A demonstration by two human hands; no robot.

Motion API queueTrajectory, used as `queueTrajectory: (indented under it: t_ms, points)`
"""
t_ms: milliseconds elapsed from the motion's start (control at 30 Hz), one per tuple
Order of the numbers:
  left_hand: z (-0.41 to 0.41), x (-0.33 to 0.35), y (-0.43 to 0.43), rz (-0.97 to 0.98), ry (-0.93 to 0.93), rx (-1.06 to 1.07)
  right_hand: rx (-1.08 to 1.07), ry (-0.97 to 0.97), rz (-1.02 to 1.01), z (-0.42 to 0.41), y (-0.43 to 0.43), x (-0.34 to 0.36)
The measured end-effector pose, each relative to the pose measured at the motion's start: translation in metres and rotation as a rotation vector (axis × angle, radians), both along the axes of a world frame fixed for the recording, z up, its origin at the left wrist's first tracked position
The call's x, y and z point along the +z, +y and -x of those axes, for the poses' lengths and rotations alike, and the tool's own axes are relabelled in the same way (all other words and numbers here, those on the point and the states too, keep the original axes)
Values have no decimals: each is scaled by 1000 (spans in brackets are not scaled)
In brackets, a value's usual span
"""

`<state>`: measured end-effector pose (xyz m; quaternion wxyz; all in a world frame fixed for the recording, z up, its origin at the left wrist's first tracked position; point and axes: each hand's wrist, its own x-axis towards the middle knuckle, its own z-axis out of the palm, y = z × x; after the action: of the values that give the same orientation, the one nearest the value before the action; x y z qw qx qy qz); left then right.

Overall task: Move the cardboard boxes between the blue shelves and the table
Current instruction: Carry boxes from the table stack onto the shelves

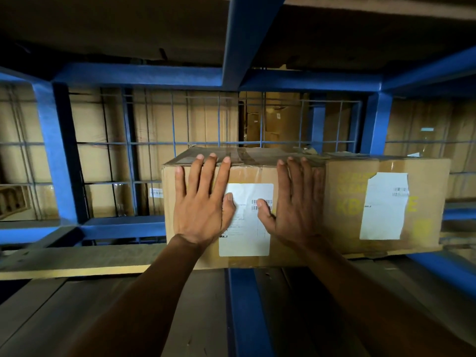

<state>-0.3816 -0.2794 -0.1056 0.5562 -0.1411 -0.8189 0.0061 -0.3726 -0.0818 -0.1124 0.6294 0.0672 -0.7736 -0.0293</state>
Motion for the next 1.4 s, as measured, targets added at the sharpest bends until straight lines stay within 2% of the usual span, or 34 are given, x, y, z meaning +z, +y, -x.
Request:
queueTrajectory:
  t_ms: [333,567,833,967,1067,1267,1400]
  points:
    - [27,-1,29,2,90,-15,8,40,-33,38,31,1]
    - [18,-1,29,10,28,21,6,5,-26,28,30,2]
    - [-8,5,29,41,-163,72,-20,-238,28,5,24,-1]
    - [-30,18,29,76,-293,82,3,-429,32,-19,27,12]
    - [-50,29,29,69,-337,28,-7,-547,41,-41,28,22]
    - [-85,36,37,178,-334,-136,-98,-601,96,-120,47,30]
    - [-107,50,62,169,-307,-318,-292,-584,187,-182,62,44]
